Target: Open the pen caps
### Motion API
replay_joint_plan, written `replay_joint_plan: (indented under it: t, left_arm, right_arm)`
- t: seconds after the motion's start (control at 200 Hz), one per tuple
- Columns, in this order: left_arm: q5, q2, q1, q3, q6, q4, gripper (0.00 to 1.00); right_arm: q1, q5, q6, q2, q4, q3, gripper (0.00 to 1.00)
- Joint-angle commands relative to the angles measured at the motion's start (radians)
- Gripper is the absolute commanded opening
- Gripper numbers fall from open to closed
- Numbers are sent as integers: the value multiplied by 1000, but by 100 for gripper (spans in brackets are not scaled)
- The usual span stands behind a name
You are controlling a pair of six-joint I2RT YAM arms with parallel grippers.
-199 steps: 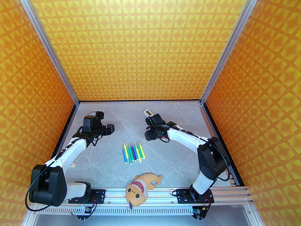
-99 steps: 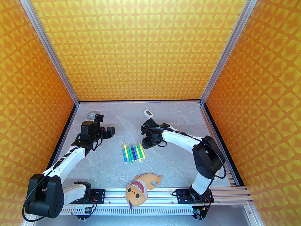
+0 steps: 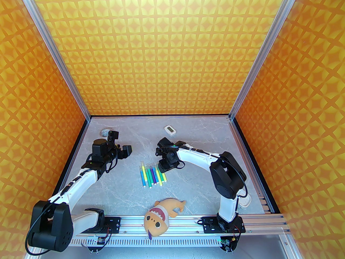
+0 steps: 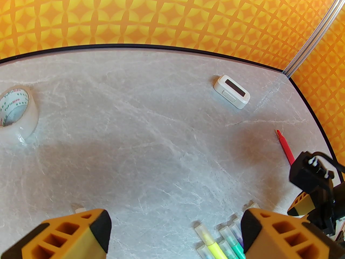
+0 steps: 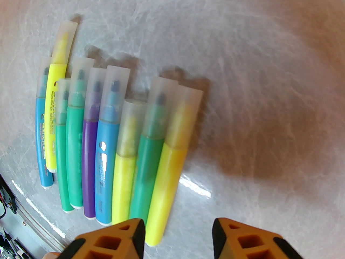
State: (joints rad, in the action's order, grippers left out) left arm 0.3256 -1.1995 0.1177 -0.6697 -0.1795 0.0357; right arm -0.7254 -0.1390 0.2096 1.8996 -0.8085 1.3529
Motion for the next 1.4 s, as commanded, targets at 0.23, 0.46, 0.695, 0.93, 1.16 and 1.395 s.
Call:
replay_joint_plan:
  t: [0.23, 0.46, 0.695, 0.93, 1.16, 1.395]
  left_arm:
    - [18, 54, 2, 59, 35, 29, 84]
    - [18, 84, 2, 74, 46, 29, 84]
    - [17, 84, 2, 73, 51, 26, 85]
    - [18, 83, 2, 72, 52, 27, 85]
    - [18, 83, 2, 73, 52, 28, 85]
    - [17, 78, 2, 72, 58, 29, 85]
  right_arm:
    - [-16, 7, 54, 37, 1, 2, 42]
    - [-27, 13, 70, 62, 12, -3, 41]
    - [-30, 12, 87, 88, 36, -14, 38]
    - [-31, 83, 82, 131, 16, 1, 36]
    - [-31, 154, 82, 168, -18, 41, 32]
    - [-31, 176, 90, 226, -11, 63, 28]
